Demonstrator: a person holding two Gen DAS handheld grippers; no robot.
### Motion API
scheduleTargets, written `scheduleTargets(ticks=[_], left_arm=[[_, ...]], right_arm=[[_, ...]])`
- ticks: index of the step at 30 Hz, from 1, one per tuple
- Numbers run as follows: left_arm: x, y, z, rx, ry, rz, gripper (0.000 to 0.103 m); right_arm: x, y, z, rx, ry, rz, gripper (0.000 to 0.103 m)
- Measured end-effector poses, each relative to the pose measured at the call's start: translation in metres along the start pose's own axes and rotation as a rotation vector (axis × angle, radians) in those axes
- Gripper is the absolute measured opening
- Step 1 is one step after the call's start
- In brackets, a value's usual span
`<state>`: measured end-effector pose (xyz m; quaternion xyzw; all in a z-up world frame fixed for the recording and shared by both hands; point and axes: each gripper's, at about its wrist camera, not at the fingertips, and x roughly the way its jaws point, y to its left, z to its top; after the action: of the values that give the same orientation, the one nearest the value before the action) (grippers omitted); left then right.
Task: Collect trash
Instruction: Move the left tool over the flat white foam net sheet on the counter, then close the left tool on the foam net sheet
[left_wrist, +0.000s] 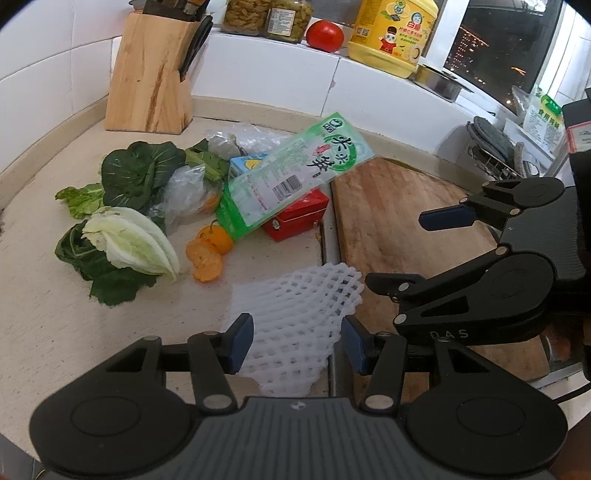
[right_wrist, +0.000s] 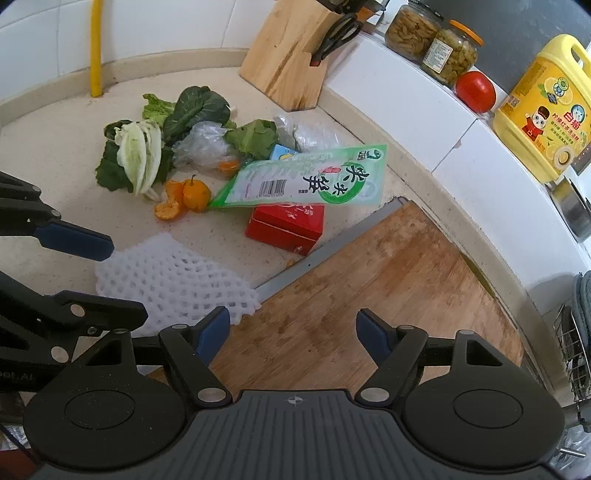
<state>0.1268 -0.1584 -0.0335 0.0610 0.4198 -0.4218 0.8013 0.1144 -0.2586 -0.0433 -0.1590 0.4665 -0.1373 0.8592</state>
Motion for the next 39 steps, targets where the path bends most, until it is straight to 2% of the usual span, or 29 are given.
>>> scheduleTargets(ticks=[20, 29, 33, 36, 39], left_arm=[[0.013, 0.015, 0.004, -0.041, 0.004, 0.066, 0.046], [0.03, 0.025, 0.006, -0.063, 0.035, 0.073, 0.045], [0.039, 0.025, 0.005, -0.053, 0.063, 0.059, 0.045], [0.047, 0.02, 0.005, -0.023, 0.077, 0.055, 0.045], [0.046, 0.015, 0.003, 0.018, 0.074, 0.066, 0.038]], right_arm=[[0.017, 0.008, 0.018, -0.082, -0.022, 0.012, 0.082], [0.031, -0.016, 0.024, -0.04, -0.013, 0.005, 0.083], [0.036, -0.022, 0.026, -0.027, -0.012, 0.018, 0.083], [0.039, -0.027, 0.028, 0.001, -0.004, 0.07, 0.084], [0.04, -0.027, 0.03, 0.011, -0.005, 0.09, 0.084]])
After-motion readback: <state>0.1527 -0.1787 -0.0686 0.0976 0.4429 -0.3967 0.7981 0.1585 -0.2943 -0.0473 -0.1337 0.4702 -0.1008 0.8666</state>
